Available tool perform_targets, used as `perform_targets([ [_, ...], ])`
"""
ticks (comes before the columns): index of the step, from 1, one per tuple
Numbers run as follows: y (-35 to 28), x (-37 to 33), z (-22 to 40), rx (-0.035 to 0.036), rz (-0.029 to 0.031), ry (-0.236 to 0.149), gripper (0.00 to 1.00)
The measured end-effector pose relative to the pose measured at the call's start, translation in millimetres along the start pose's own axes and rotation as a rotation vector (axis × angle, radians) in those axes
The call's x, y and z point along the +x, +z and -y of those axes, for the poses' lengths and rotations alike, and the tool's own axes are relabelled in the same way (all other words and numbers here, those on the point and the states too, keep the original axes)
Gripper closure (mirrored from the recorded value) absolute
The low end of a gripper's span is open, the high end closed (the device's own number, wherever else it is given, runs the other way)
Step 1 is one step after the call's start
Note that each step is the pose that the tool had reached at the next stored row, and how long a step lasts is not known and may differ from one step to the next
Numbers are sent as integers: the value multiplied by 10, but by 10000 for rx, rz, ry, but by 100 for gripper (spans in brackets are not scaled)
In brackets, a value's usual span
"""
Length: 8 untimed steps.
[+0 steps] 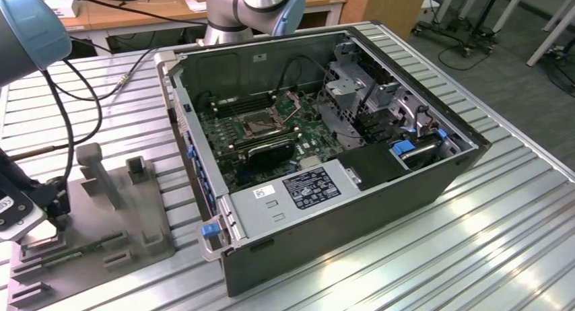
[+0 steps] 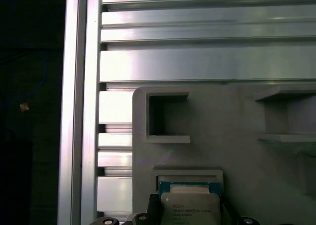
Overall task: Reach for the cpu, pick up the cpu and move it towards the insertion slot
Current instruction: 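Pick up the cpu and move it towards the insertion slot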
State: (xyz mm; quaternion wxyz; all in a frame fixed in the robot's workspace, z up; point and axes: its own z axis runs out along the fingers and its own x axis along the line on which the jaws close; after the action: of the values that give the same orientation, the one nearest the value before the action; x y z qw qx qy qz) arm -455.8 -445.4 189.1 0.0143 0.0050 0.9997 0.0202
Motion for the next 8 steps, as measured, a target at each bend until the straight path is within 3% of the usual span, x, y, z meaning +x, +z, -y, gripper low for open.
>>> perform_targets([
  [8,-32,-1,-2,-3,2,0,45],
])
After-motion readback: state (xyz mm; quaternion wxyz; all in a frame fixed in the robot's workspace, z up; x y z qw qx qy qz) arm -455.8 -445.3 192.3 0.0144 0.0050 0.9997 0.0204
